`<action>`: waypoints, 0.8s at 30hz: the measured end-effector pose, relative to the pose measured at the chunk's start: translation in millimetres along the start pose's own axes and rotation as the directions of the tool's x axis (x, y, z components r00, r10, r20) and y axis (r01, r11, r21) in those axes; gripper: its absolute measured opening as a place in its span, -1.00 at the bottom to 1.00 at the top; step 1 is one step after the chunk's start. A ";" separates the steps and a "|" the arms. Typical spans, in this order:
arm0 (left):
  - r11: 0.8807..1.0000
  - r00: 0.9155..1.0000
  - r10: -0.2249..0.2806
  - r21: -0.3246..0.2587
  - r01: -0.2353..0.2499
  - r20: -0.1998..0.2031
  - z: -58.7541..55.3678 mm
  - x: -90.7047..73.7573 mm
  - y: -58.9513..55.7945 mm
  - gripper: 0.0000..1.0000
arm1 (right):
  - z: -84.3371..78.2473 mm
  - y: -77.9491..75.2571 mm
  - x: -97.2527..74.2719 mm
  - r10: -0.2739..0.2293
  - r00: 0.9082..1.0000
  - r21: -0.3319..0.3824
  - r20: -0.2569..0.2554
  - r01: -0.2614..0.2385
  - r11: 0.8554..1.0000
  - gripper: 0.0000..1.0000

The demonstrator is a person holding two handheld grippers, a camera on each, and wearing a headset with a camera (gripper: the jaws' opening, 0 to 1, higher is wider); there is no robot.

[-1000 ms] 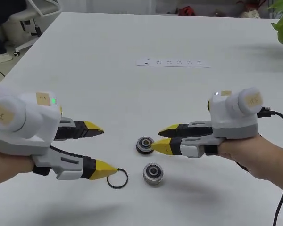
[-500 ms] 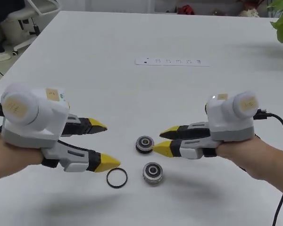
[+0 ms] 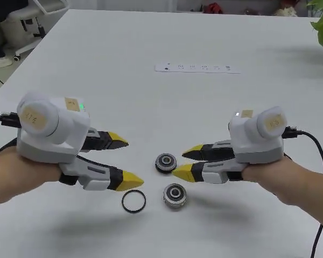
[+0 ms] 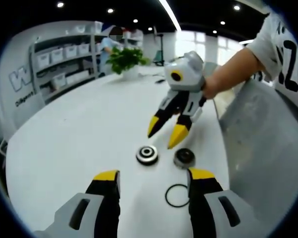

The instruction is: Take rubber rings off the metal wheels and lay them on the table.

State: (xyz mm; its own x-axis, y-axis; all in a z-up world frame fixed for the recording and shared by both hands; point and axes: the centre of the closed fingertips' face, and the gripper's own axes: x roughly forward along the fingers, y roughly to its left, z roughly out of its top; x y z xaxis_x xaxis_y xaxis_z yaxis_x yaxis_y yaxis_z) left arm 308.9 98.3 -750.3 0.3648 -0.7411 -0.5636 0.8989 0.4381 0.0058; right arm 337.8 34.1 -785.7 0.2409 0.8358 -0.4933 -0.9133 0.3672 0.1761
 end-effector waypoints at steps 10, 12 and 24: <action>1.000 1.000 -0.004 0.002 0.004 -0.006 1.1 5.9 2.0 0.11 | -1.8 -6.6 -1.0 -0.028 1.000 -0.015 0.002 0.028 0.999 -0.32; 1.000 1.000 -0.004 0.002 0.004 -0.006 1.4 6.9 2.4 0.11 | -2.2 -5.1 -0.8 -0.023 1.000 -0.022 0.003 0.023 0.999 -0.31; 1.000 1.000 -0.006 0.002 0.006 -0.008 2.8 12.0 5.1 0.11 | -5.3 -3.6 2.0 -0.018 1.000 -0.054 -0.001 0.018 0.998 -0.22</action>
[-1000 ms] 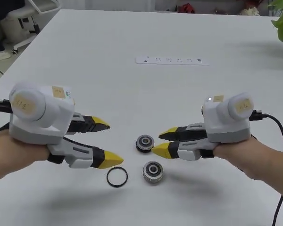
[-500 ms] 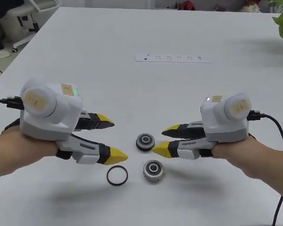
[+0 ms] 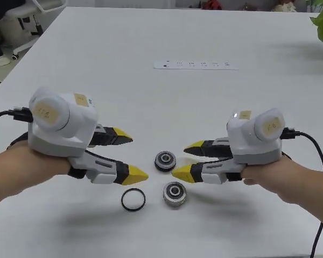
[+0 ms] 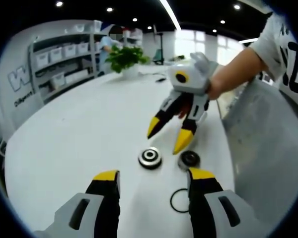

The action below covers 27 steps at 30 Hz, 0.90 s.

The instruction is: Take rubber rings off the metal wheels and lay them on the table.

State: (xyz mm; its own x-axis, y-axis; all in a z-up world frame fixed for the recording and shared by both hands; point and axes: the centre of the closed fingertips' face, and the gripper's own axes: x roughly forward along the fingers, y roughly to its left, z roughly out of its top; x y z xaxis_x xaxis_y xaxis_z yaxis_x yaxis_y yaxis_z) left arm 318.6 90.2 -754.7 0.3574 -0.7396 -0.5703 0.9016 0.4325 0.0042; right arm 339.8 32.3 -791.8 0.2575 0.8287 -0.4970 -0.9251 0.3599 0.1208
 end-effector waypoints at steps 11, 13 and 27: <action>1.000 1.000 0.001 -0.014 -0.001 0.003 0.7 5.6 4.5 0.10 | 0.8 1.5 1.9 0.011 1.000 -0.014 0.006 -0.011 1.000 -0.24; 1.000 1.000 0.000 -0.014 0.000 0.003 0.9 7.2 4.7 0.09 | -0.2 2.6 2.8 0.014 1.000 -0.025 0.001 -0.014 1.000 -0.23; 1.000 1.000 -0.005 -0.024 0.005 0.009 3.4 16.6 6.3 0.02 | -1.9 3.1 4.8 0.009 1.000 -0.072 -0.011 -0.010 0.997 -0.28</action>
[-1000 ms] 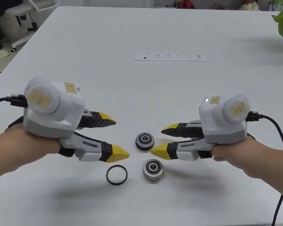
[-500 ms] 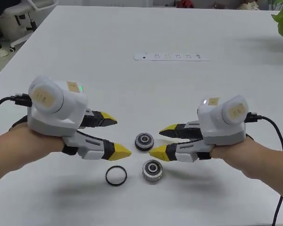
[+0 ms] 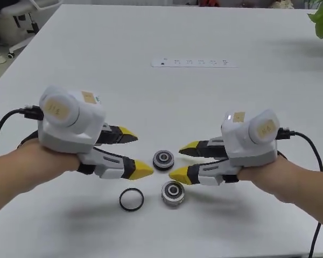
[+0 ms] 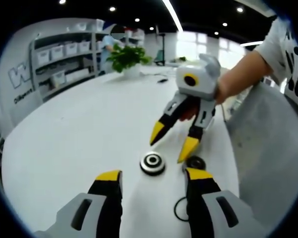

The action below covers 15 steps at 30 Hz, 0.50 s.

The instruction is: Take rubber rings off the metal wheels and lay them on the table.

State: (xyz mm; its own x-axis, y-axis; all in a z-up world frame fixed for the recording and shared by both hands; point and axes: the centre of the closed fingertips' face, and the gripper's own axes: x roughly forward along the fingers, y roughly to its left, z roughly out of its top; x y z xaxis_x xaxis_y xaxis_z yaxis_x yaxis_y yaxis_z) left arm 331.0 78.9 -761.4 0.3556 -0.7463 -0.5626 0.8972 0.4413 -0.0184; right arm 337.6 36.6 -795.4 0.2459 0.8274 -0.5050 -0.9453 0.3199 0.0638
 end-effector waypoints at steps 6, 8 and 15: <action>1.000 1.000 0.004 -0.012 -0.004 0.002 1.0 4.8 4.0 -0.02 | 0.5 -1.0 1.4 -0.001 1.000 -0.006 0.003 0.001 1.000 -0.31; 1.000 1.000 0.004 -0.011 -0.004 0.000 1.0 6.5 4.7 -0.05 | 0.4 -1.0 2.1 -0.001 1.000 -0.012 0.002 0.001 1.000 -0.32; 1.000 1.000 -0.001 -0.014 0.001 -0.005 1.8 12.4 4.8 -0.08 | -1.6 -1.2 4.0 0.004 1.000 -0.027 -0.005 -0.004 1.000 -0.37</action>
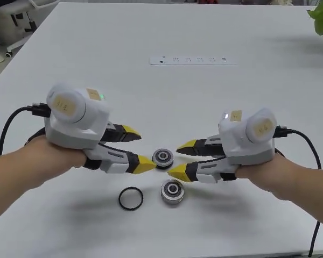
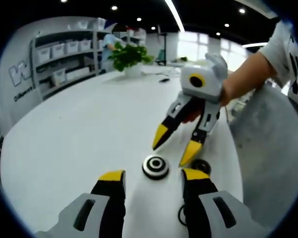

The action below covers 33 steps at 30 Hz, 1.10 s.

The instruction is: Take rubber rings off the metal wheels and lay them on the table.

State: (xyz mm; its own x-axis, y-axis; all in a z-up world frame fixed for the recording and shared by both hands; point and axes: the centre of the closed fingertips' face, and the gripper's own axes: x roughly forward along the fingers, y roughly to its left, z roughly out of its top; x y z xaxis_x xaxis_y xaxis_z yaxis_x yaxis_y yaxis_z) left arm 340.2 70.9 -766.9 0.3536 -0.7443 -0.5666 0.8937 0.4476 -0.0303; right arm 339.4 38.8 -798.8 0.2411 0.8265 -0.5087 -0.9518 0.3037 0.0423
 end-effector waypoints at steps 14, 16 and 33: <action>1.000 1.000 -0.005 -0.003 0.005 -0.018 -3.7 8.5 0.8 -0.17 | 0.1 -1.0 2.4 0.004 1.000 -0.004 0.002 -0.004 1.000 -0.42; 1.000 1.000 -0.007 -0.002 0.007 -0.021 -3.8 9.6 1.0 -0.19 | -0.1 -1.4 2.7 0.004 1.000 -0.005 0.002 -0.004 1.000 -0.43; 0.999 0.999 -0.035 -0.002 0.035 -0.034 -3.6 20.2 -4.3 -0.44 | -0.9 0.0 3.0 0.008 1.000 -0.008 0.004 -0.008 1.000 -0.44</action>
State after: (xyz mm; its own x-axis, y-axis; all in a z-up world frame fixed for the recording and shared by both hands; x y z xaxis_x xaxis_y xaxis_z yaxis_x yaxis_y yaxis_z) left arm 342.4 55.7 -781.2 0.3124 -0.7422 -0.5929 0.9051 0.4221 -0.0515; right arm 340.0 40.8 -801.1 0.2346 0.8308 -0.5047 -0.9551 0.2936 0.0395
